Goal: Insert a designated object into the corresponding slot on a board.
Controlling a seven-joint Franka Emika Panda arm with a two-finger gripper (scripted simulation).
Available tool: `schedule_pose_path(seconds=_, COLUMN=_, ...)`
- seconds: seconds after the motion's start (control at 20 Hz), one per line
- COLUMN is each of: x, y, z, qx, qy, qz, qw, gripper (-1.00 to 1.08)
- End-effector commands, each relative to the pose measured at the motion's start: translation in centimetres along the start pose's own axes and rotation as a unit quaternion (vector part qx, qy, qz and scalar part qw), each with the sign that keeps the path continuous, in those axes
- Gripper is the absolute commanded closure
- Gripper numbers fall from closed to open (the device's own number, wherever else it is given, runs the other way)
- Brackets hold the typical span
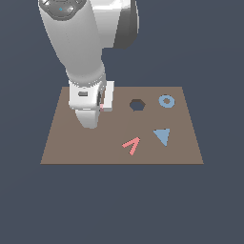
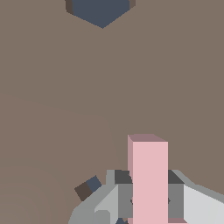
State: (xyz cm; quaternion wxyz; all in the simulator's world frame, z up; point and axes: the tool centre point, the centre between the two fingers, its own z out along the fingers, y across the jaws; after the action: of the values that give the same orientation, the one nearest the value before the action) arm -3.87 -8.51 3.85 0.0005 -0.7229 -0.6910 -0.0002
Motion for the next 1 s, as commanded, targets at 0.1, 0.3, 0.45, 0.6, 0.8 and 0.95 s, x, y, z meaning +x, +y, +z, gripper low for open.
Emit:
schedule_pose_path(seconds=0.1, x=-0.8, y=-1.0, z=-0.1, qx=0.0, qy=0.0, qz=-0.083, qw=0.9966, gripper=1.08)
schedule_pose_path(seconds=0.3, x=-1.5, y=-1.5, z=-0.1, qx=0.0, qy=0.0, qz=-0.142, qw=0.9898, gripper=1.08)
schedule_pose_path(seconds=0.45, x=-2.0, y=-1.9, z=-0.2, qx=0.0, qy=0.0, qz=-0.179, qw=0.9839, gripper=1.08)
schedule_pose_path(seconds=0.6, x=-2.4, y=-2.1, z=-0.2, qx=0.0, qy=0.0, qz=-0.209, qw=0.978, gripper=1.08)
schedule_pose_path(seconds=0.8, x=-2.9, y=-2.3, z=-0.2, qx=0.0, qy=0.0, qz=-0.239, qw=0.9709, gripper=1.08)
schedule_pose_path(seconds=0.95, x=-3.2, y=-2.4, z=-0.2, qx=0.0, qy=0.0, qz=-0.255, qw=0.9669, gripper=1.08)
